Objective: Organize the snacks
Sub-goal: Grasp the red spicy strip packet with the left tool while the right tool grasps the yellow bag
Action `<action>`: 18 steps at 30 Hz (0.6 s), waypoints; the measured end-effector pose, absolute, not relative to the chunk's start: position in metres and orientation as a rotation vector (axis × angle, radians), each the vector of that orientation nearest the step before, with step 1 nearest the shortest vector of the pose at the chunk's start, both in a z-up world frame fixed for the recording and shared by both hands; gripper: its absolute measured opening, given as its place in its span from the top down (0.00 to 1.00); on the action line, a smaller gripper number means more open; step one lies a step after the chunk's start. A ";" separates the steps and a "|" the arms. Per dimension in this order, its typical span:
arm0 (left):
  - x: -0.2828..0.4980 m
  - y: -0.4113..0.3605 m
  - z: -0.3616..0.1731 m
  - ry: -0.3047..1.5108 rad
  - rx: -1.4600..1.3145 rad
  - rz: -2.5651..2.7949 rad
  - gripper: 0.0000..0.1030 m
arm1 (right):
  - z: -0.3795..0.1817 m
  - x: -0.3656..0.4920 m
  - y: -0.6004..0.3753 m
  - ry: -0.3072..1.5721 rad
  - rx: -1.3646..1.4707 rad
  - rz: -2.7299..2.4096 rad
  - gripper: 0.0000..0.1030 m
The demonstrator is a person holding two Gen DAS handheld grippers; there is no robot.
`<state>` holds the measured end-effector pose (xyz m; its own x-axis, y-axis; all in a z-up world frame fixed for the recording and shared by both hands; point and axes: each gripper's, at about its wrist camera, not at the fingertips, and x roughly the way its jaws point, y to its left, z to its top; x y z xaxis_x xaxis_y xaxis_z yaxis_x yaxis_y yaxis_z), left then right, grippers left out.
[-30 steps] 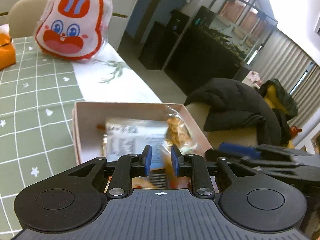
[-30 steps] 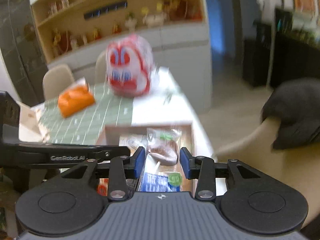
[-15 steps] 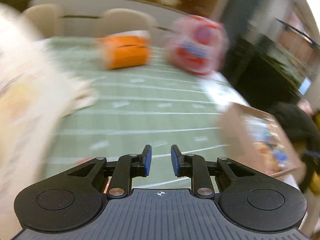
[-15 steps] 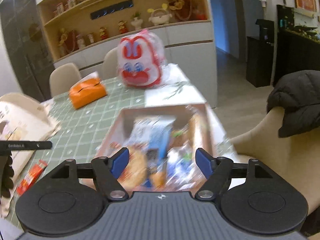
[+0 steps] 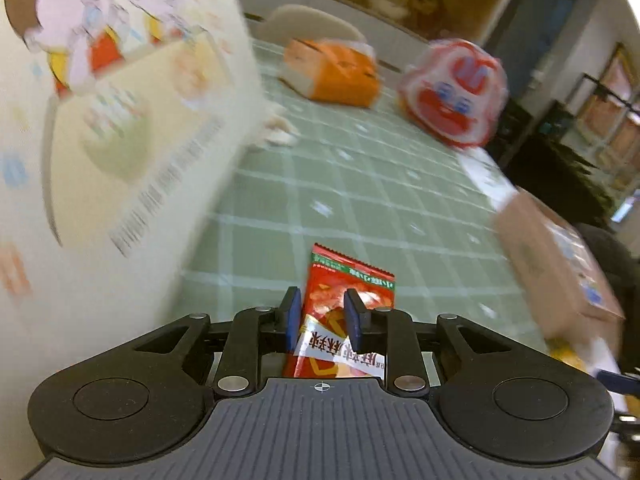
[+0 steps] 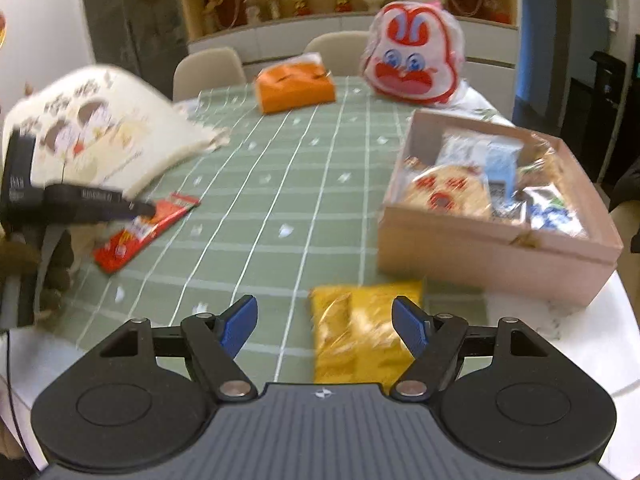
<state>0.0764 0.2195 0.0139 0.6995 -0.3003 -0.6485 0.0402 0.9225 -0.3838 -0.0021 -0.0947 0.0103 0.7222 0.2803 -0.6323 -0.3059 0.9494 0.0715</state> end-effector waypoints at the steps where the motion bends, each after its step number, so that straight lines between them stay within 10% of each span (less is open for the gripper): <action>1: 0.070 0.213 0.012 0.780 -0.363 -0.223 0.74 | 0.007 -0.004 -0.091 0.691 -0.064 0.319 0.27; 18: -0.014 0.099 0.026 0.735 0.110 -0.335 0.73 | 0.007 -0.025 -0.091 0.559 -0.091 0.211 0.23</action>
<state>-0.0138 0.0985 0.0261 0.6914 -0.2606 -0.6738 0.3371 0.9413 -0.0181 -0.0253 -0.0906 0.0073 0.8270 0.1742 -0.5346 -0.2233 0.9743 -0.0279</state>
